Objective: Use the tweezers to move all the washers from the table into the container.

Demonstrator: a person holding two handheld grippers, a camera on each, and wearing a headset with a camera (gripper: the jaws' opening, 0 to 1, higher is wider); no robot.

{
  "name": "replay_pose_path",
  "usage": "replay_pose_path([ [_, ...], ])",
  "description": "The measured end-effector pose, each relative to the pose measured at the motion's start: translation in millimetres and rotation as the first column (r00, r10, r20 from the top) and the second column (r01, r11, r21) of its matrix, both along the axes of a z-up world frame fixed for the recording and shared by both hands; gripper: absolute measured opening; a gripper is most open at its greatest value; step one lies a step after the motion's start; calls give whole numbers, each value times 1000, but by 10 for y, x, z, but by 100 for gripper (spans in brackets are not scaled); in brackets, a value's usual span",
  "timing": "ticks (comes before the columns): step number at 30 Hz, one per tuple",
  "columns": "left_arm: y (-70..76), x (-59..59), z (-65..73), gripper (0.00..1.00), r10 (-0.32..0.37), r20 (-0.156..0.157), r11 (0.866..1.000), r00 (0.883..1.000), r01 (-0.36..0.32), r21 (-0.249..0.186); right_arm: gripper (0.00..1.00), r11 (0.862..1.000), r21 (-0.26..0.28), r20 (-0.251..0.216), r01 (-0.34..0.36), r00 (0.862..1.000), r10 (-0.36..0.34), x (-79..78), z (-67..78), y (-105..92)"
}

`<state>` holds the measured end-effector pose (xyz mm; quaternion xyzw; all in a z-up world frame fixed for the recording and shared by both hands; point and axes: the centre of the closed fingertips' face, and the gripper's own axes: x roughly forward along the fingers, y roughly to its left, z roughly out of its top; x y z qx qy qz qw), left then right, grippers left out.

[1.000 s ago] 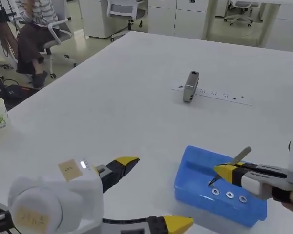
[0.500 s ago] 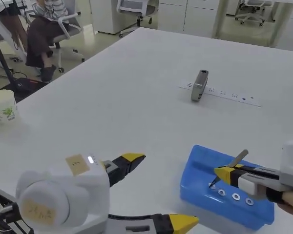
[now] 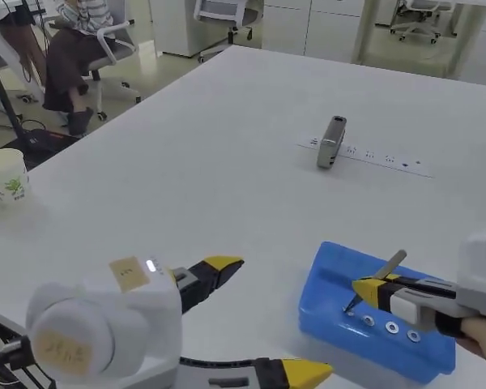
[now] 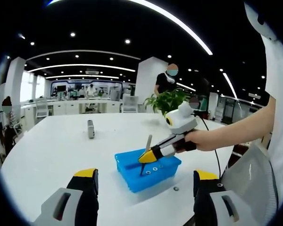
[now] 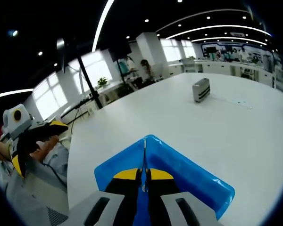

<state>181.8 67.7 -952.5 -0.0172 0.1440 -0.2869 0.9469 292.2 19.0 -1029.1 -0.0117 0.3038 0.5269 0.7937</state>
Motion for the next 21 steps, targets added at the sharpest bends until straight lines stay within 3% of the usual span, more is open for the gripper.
replay_pose_path([
  [14,7,-4,-40,83,-2,-12,1000,1000,2,23,3,1000,-15,9,-12,1000,12,-41,-11,13],
  [21,-28,-18,-46,83,-22,-16,1000,1000,22,19,3,1000,4,21,-4,1000,4,-53,82,-8],
])
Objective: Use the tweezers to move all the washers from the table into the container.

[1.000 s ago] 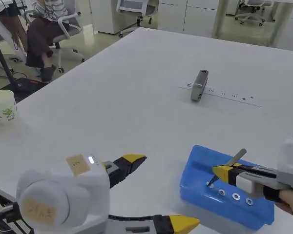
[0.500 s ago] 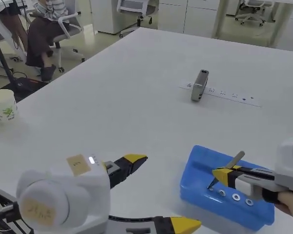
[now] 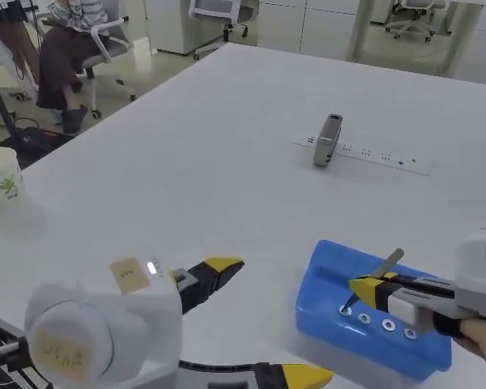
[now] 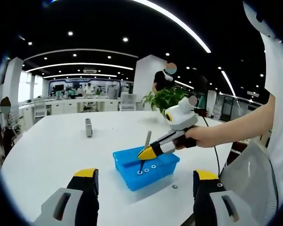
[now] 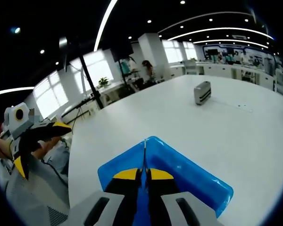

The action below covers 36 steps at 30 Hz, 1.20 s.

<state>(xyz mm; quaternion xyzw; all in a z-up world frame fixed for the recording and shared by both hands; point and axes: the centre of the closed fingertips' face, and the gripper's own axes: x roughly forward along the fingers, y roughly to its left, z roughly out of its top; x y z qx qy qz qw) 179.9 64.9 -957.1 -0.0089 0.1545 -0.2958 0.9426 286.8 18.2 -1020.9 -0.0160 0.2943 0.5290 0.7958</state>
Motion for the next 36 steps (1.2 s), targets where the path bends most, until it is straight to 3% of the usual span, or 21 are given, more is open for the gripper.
replay_pose_path([
  [13,-12,-1,-8,83,-8,-5,1000,1000,8,-4,3,993,112,11,37,999,-38,-111,378,-97],
  [21,-22,-9,-38,82,-15,-14,1000,1000,15,12,3,985,169,9,28,999,-30,-353,550,-194],
  [25,-15,-7,-41,82,-12,-17,1000,1000,12,9,3,989,147,18,7,1000,-10,-476,512,-237],
  [36,-27,-16,-71,82,-21,-27,999,999,21,27,3,999,21,2,-34,999,34,-744,148,-374],
])
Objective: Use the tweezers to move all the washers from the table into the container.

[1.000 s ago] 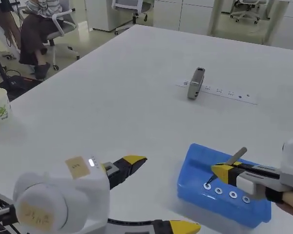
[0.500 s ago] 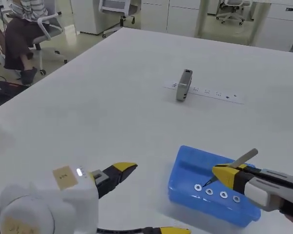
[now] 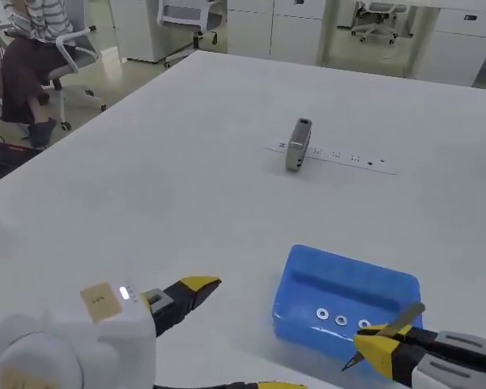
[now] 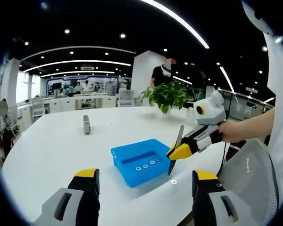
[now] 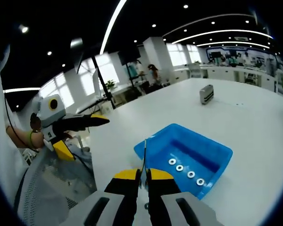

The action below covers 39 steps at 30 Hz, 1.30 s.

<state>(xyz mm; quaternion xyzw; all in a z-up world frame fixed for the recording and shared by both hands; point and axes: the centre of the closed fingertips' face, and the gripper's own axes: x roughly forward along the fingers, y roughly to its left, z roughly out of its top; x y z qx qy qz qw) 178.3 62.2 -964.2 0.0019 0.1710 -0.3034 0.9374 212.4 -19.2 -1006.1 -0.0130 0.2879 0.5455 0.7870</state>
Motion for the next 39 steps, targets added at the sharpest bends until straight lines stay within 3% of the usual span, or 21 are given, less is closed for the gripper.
replay_pose_path([
  [4,0,-2,-9,81,-1,-2,1000,1000,1,6,3,1000,-23,-43,14,999,-15,-24,-146,-73],
  [7,6,1,-8,81,3,-1,1000,1000,-3,6,3,999,-37,-49,22,999,-23,-37,-197,-108],
  [23,11,2,-10,81,5,-1,1000,1000,-5,10,3,996,-93,-39,11,999,-15,-100,-312,-146],
  [30,17,7,-15,80,8,-1,1000,1000,-8,14,3,993,-121,1,-18,1000,18,-137,-323,-129],
  [35,14,4,-23,80,5,-3,1000,1000,-5,21,3,984,-165,78,-72,993,86,-208,-321,-97],
  [37,17,3,-27,80,5,-4,1000,1000,-5,24,3,975,-194,127,-104,983,131,-238,-322,-86],
  [39,17,3,-25,80,5,-3,1000,1000,-5,22,4,971,-206,141,-123,978,154,-280,-326,-64],
])
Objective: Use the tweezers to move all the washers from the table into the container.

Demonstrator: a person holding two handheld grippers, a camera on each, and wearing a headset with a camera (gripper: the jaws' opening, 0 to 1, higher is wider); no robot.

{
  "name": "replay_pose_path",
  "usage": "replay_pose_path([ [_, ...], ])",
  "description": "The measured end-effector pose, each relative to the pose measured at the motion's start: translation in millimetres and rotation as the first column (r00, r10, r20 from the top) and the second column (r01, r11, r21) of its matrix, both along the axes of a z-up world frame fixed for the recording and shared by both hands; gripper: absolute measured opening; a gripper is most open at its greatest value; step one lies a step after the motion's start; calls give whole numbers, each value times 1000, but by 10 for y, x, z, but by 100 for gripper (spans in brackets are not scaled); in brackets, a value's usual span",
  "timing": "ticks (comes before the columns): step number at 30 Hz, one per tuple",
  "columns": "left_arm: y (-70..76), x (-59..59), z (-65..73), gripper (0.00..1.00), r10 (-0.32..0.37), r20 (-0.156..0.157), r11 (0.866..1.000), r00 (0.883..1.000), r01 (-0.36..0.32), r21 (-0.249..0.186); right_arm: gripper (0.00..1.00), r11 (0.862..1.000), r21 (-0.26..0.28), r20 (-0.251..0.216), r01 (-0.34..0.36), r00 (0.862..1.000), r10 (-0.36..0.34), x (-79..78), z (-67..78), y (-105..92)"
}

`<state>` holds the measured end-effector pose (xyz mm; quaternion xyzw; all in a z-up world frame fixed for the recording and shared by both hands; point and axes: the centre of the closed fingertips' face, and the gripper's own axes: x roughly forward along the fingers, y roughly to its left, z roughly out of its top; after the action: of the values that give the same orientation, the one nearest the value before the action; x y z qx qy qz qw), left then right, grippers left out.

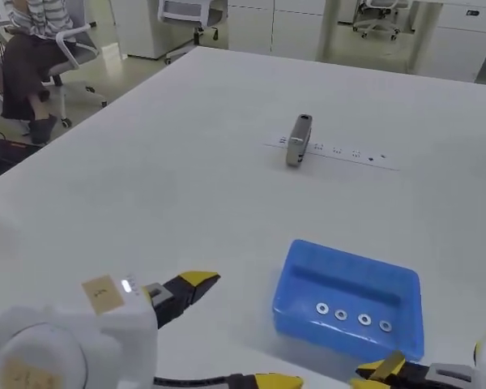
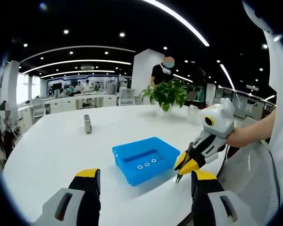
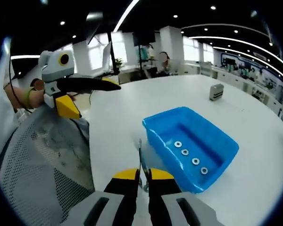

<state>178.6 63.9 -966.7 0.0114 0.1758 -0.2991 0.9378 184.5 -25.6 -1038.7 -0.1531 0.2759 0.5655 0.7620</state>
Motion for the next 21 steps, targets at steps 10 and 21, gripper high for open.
replay_pose_path([
  [10,3,-4,-3,79,0,-1,1000,1000,0,4,3,998,-39,86,-46,995,49,-47,-2,9],
  [21,-8,-15,-10,79,-8,-3,1000,1000,8,11,3,990,-104,183,-98,976,115,-97,-8,66],
])
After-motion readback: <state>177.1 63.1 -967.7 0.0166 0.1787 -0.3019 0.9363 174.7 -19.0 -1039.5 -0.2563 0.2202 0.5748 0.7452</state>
